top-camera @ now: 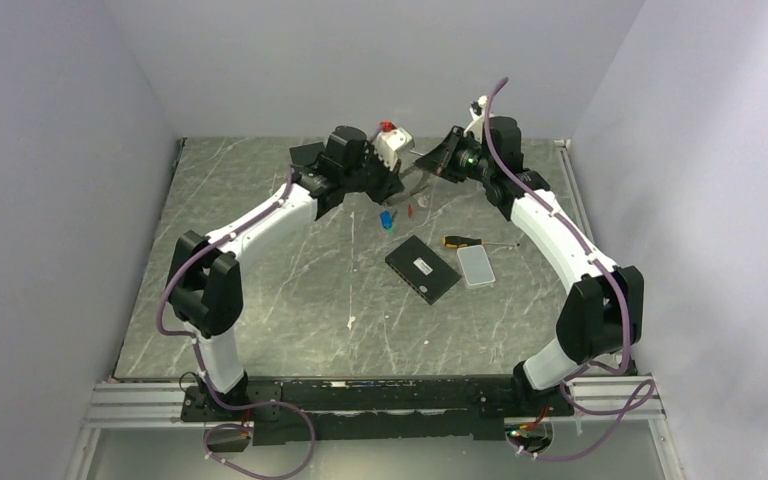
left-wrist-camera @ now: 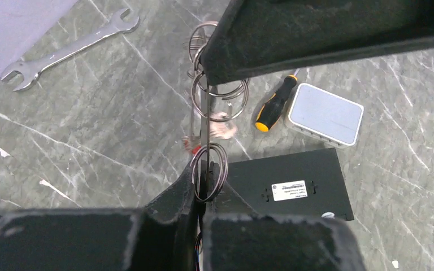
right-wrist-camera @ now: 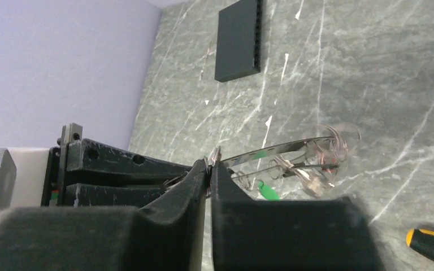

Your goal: Remove the keys from the keyring

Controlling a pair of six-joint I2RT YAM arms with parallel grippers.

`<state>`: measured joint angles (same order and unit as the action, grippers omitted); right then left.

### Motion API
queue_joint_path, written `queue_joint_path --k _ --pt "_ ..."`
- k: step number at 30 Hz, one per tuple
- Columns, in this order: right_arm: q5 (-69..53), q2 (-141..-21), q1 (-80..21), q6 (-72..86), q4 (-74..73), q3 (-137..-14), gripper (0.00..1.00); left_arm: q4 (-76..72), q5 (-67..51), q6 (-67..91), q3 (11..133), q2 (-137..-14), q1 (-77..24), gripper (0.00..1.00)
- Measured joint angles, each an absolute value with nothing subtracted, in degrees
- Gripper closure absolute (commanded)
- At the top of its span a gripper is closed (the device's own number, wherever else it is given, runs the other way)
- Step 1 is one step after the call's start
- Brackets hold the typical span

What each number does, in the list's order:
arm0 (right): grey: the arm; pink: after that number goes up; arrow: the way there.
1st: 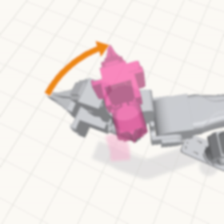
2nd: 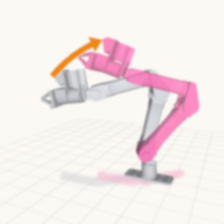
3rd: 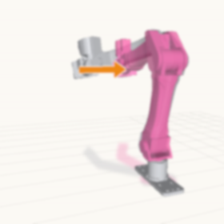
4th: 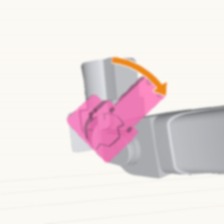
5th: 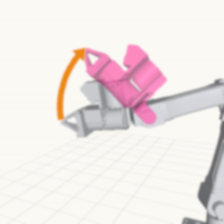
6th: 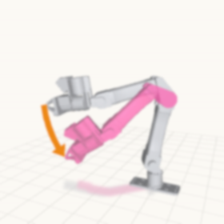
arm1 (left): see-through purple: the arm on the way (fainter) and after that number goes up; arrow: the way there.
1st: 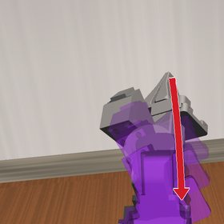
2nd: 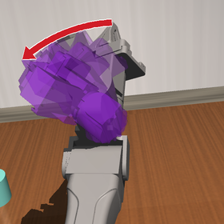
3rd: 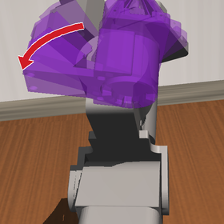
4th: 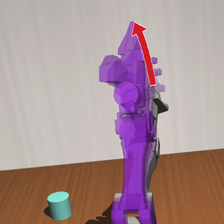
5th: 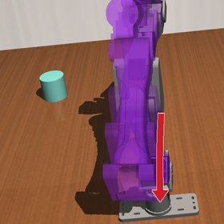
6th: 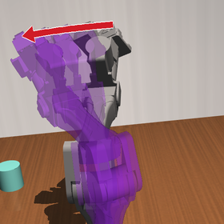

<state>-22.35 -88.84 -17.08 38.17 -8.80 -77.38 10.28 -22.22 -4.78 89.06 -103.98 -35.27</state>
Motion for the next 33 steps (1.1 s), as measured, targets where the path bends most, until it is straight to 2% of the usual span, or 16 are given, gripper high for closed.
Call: queue_joint_path --k 1,3,8,10,14,17,26,33 --pt "-22.96 -88.84 -16.78 38.44 -8.67 -77.23 0.52 10.46 -21.58 -5.5 89.43 -103.98 -34.98 1.0" --pt "-23.97 -88.88 -16.67 38.59 -7.92 -77.19 0.33 11.9 -19.84 -7.84 89.97 -103.96 -34.79 1.0" --pt "-30.5 -87.48 -12.95 36.53 -4.62 -76.29 0.07 18.85 -11.51 -18.72 89.76 -103.24 -34.85 1.0" --pt "-33.5 -86.28 -9.1 36.18 -2.2 -74.67 0.02 20.49 -6.66 -23.94 88.66 -102.28 -34.89 1.0" --pt "-37.17 -84.42 -4.05 34.0 2.09 -71.57 0.0 26.28 -1.21 -31.38 88.49 -98.74 -34.59 1.0" --pt "-40.4 -84.03 -4.03 31.33 4.43 -69.89 0.0 32.6 -2.11 -33.74 91.07 -97.32 -34.17 1.0" --pt "-54.3 -82.83 -5.04 18.5 7.97 -64.45 0.03 49.8 -18.13 -32.25 101.84 -95.68 -30.98 1.0" --pt "-59.27 -78.52 -10.61 1.74 -1.54 -64.23 0.04 59.24 -30.87 -30.59 103.28 -95.18 -29.69 1.0"
